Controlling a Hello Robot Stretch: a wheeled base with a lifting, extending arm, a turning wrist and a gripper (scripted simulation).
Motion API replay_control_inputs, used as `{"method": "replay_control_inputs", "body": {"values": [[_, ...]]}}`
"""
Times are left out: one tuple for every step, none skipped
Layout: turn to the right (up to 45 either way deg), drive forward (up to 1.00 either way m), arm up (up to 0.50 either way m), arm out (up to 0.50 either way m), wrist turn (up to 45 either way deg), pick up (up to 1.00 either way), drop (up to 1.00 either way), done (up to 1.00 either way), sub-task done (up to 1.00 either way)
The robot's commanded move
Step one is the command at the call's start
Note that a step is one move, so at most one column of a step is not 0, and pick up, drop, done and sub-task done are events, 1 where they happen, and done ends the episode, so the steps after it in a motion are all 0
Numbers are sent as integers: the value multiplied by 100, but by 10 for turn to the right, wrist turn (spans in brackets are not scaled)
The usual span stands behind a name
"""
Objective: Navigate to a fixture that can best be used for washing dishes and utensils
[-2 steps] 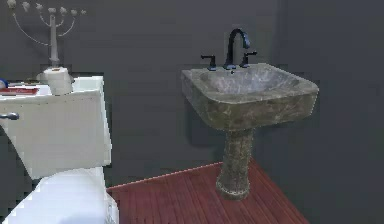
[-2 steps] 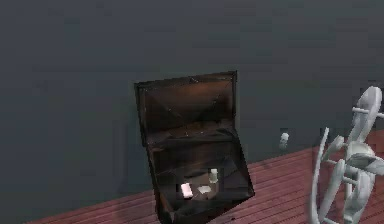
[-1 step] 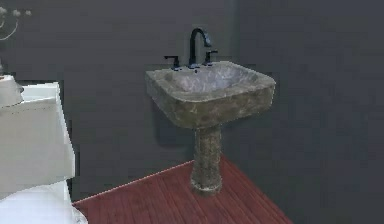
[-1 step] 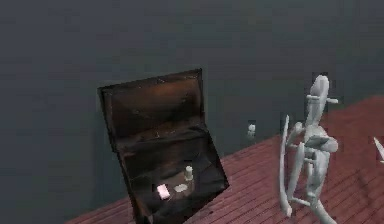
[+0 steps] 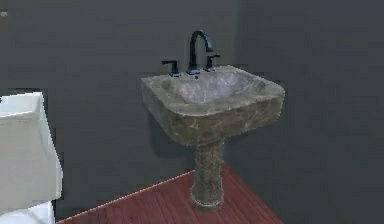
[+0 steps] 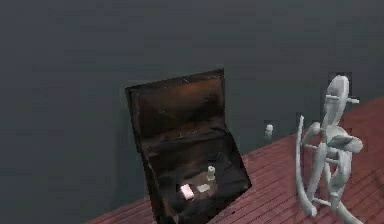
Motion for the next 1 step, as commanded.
{"method": "replay_control_inputs", "body": {"values": [[0, 0, 0, 0, 0, 0, 0, 100, 0]]}}
